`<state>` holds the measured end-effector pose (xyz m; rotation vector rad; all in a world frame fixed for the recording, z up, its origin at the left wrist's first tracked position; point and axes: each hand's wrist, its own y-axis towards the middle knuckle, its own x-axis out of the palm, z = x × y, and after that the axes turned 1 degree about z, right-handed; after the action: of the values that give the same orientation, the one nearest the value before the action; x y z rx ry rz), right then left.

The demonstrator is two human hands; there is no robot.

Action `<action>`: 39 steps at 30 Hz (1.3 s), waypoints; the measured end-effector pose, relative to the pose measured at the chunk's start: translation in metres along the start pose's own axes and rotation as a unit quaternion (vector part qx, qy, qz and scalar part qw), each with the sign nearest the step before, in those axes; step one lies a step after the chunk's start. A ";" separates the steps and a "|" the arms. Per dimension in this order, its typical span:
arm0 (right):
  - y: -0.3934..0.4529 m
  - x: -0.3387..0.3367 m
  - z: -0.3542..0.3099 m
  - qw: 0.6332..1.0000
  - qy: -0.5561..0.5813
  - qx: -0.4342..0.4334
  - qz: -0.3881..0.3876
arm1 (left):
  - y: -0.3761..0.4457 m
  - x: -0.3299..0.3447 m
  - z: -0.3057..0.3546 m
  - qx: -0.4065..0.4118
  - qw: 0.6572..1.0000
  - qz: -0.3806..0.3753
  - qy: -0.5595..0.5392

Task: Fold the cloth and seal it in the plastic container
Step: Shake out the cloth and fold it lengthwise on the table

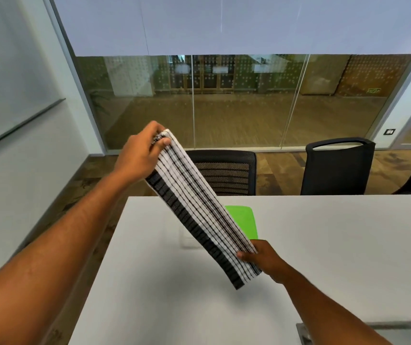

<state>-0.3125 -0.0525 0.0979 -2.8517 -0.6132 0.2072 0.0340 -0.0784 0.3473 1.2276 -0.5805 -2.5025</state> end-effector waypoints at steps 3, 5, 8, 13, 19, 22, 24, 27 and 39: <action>-0.003 -0.010 0.013 0.996 0.060 0.047 0.044 | -0.010 0.005 -0.038 -0.067 0.998 -0.003 -0.001; -0.006 -0.014 0.023 0.990 0.091 0.084 0.065 | -0.021 0.012 -0.067 -0.117 0.993 -0.005 -0.005; -0.010 -0.021 0.040 0.976 0.148 0.129 0.094 | -0.043 0.023 -0.113 -0.181 0.983 0.004 0.017; -0.006 -0.022 0.045 0.948 0.209 0.160 0.178 | -0.096 0.051 -0.175 -0.276 0.961 -0.011 0.028; 0.007 -0.008 0.058 0.960 0.024 0.151 0.233 | -0.180 0.090 -0.207 -0.345 0.937 -0.025 0.054; 0.009 -0.003 0.072 0.944 -0.084 0.143 0.286 | -0.222 0.112 -0.214 -0.367 0.927 -0.042 0.061; 0.007 -0.003 0.079 0.933 -0.147 0.151 0.291 | -0.246 0.124 -0.215 -0.389 0.916 -0.048 0.082; 0.009 -0.007 0.091 0.920 -0.227 0.171 0.268 | -0.274 0.140 -0.218 -0.416 0.899 -0.063 0.120; 0.002 -0.011 0.156 0.863 -0.321 0.299 0.252 | -0.336 0.192 -0.228 -0.451 0.865 -0.138 0.174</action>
<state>-0.3503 -0.0304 -0.0526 -2.2144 0.1339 1.2257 0.0751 0.0820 -0.0700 1.3217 0.8292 -2.1652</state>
